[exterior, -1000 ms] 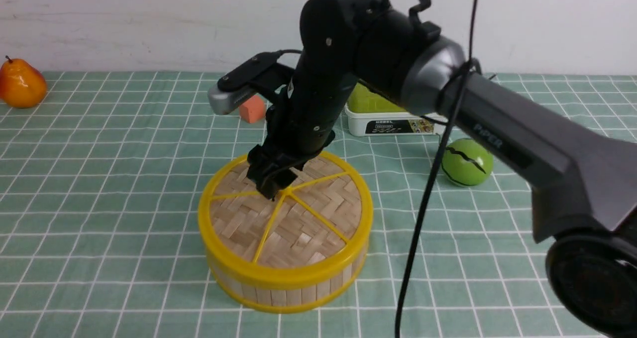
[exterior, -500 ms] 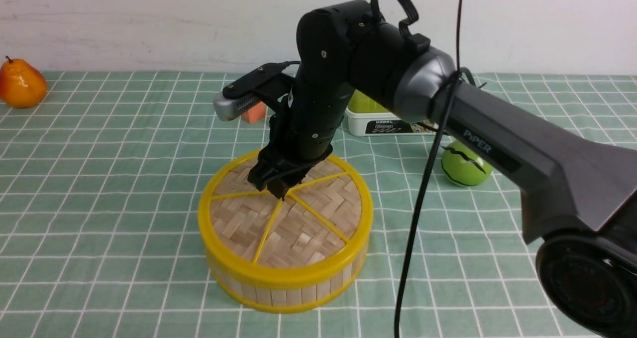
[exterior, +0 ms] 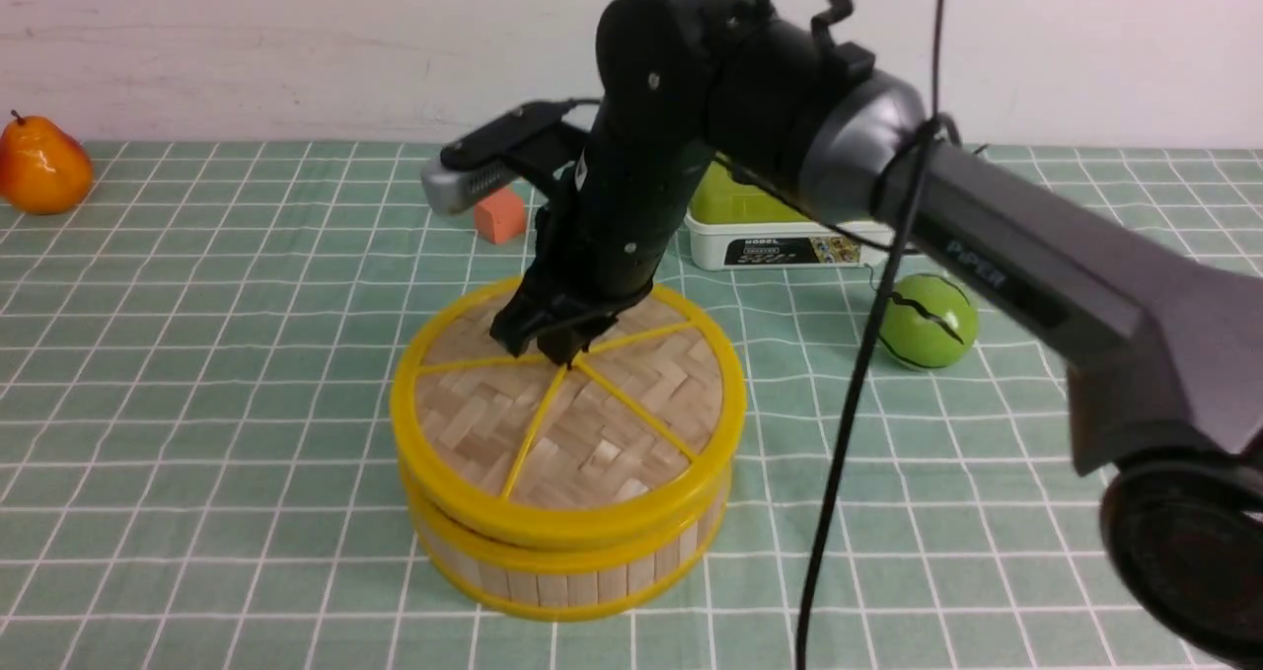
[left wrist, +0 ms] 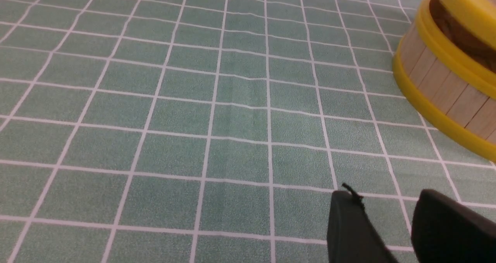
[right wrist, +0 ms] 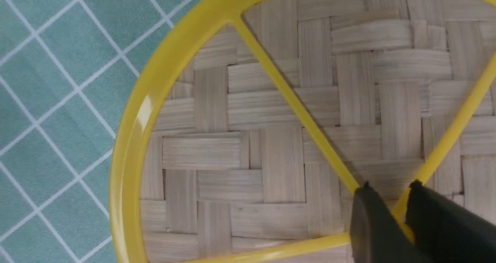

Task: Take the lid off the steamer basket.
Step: Use the right arm to lift the lid of the steamer, then use the right arm to place the steamer lid on the table

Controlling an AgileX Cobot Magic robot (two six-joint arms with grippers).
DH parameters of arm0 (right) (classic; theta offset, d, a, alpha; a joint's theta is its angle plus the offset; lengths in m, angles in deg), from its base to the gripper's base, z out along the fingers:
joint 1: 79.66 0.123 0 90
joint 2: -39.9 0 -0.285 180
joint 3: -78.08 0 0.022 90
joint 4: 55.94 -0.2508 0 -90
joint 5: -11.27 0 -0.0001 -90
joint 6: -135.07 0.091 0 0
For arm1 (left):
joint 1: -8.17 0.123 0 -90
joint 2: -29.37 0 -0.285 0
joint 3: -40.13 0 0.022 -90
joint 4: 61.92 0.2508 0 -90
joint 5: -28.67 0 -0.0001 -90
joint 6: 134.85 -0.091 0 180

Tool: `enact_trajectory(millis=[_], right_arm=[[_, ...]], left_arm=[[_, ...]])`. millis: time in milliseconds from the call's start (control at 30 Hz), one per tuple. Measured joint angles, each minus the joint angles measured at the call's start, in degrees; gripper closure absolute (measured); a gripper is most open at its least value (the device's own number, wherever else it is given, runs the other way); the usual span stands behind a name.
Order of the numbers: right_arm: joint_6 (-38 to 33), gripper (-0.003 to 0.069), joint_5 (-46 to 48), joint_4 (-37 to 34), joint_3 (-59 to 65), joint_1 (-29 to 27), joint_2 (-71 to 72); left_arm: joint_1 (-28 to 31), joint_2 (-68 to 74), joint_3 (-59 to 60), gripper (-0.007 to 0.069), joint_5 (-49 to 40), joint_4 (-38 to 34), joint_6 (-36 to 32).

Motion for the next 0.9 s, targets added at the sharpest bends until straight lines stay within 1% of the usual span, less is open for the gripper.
enact_trajectory(millis=[100, 200, 267, 300, 333, 433, 467, 500, 533, 567, 600, 633, 667, 700, 733, 767, 867, 900], right_arm=[[0.00, 0.0579, -0.07, 0.45, 0.56, -0.96, 7.42], [0.00, 0.0579, -0.41, 1.64, 5.45, -3.15, 17.75], [0.00, 0.0579, -0.54, 2.44, 12.16, -5.45, 25.06], [0.00, 0.0579, -0.47, 2.86, 18.97, -7.73, 30.51], [0.00, 0.0579, -0.48, 2.86, 20.02, -7.73, 31.23], [0.05, 0.0579, -0.83, 3.38, 38.12, -14.42, 41.53], [0.05, 0.0579, -1.26, 3.38, 40.43, -15.24, 42.58], [0.32, 0.0579, -4.86, 2.78, 49.18, -18.49, 46.27], [0.59, 0.0579, -8.63, 1.87, 55.02, -20.76, 48.33], [0.66, 0.0579, -10.06, 1.48, 56.83, -21.46, 48.88], [0.85, 0.0579, -16.27, 0.04, 63.47, -23.95, 50.28], [0.85, 0.0579, -18.75, -0.86, 65.78, -24.70, 50.41], [0.85, 0.0579, -23.97, -2.03, 70.08, -25.82, 50.22], [0.90, 0.0579, -24.82, -2.18, 70.76, -25.98, 50.12], [0.90, 0.0579, -28.15, -2.68, 73.35, -26.40, 49.60], [0.90, 0.0579, -34.35, -3.46, 77.90, -26.80, 47.77], [0.90, 0.0579, -39.57, -4.12, 80.78, -26.92, 44.83], [0.90, 0.0579, -42.56, -5.06, 81.41, -26.92, 41.92]], left_arm=[[0.00, 0.00, 0.00, 0.0386, 0.00, 0.00, 0.00], [0.00, 0.00, 0.00, 0.0386, 0.00, 0.06, 0.00], [0.00, 0.00, 0.00, 0.0386, 0.00, 0.06, 0.00], [0.00, 0.00, 0.00, 0.0386, 0.00, 0.06, 0.00], [0.00, 0.00, 0.00, 0.0386, 0.00, 0.06, 0.00], [0.00, 0.00, 0.00, 0.0386, 0.00, 0.06, 0.00], [0.00, 0.00, 0.00, 0.0386, 0.00, 0.06, 0.00], [0.00, 0.00, 0.00, 0.0386, 0.00, 0.06, 0.00], [0.00, 0.00, 0.00, 0.0386, 0.00, 0.06, 0.00], [0.00, 0.00, 0.00, 0.0386, 0.00, 0.06, 0.00], [0.00, 0.00, 0.00, 0.0386, 0.00, 0.06, 0.00], [0.00, 0.00, 0.00, 0.0386, 0.00, 0.06, 0.00], [0.00, 0.00, 0.00, 0.0386, 0.00, 0.06, 0.00], [0.00, 0.00, 0.00, 0.0386, 0.00, 0.06, 0.00], [0.00, 0.00, 0.00, 0.0386, 0.00, 0.06, 0.00], [0.00, 0.00, 0.00, 0.0386, 0.00, 0.06, 0.00], [0.00, 0.00, 0.00, 0.0386, 0.00, 0.06, 0.00], [0.00, 0.00, 0.00, 0.0386, 0.00, 0.06, 0.00]])
